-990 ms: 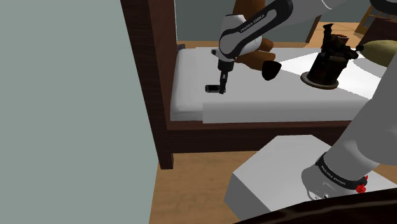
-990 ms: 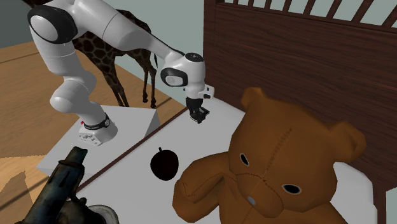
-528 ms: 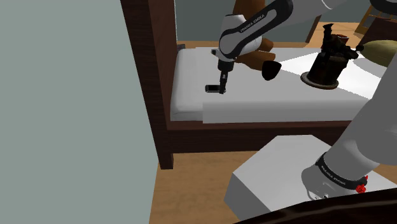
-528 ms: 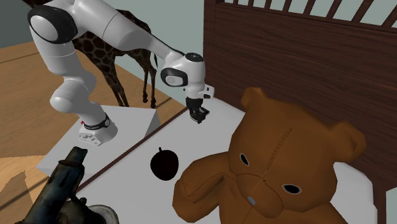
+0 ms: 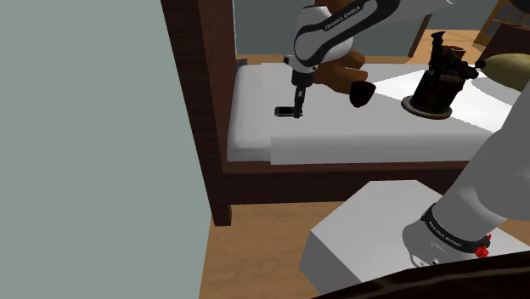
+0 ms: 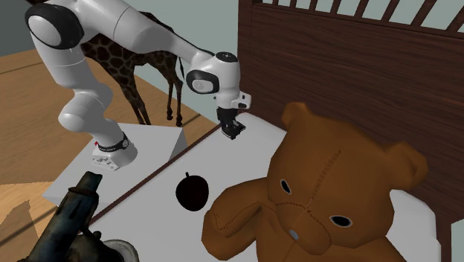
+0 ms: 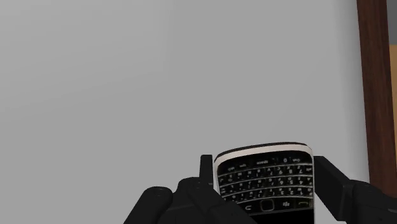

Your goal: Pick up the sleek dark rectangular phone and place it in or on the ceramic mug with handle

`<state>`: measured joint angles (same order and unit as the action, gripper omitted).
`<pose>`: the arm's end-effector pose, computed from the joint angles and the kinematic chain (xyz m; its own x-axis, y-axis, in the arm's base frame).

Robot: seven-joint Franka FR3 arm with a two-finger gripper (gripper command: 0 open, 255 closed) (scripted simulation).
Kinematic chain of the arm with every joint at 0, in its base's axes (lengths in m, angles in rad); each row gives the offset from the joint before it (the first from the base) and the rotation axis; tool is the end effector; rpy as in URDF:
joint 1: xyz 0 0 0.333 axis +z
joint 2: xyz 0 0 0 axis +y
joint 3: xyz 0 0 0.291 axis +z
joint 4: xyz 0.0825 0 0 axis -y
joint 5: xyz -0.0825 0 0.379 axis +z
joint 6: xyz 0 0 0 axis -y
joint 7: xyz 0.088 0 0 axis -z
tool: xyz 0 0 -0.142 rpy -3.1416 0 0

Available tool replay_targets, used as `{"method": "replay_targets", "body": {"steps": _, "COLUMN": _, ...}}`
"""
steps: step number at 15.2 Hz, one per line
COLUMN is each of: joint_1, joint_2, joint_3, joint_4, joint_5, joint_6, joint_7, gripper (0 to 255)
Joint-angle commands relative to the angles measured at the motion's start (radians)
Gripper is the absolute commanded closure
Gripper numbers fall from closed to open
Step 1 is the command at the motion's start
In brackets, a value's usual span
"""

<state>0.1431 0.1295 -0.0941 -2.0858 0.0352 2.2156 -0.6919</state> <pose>0.5592 0.0297 0.3075 0.7514 0.6597 0.0109 0.6598 -0.7514 -0.0118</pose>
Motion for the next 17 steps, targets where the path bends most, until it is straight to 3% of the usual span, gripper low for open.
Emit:
{"method": "replay_targets", "body": {"steps": 1, "joint_1": 0.000, "joint_2": -0.013, "joint_3": -0.001, "joint_4": 0.010, "joint_5": -0.002, "joint_6": -0.024, "joint_7": 0.001, "gripper": 255}}
{"method": "replay_targets", "body": {"steps": 17, "joint_1": 0.001, "joint_2": -0.092, "joint_3": -0.001, "joint_4": 0.136, "joint_5": -0.014, "joint_6": -0.227, "joint_7": 0.012, "gripper": 255}}
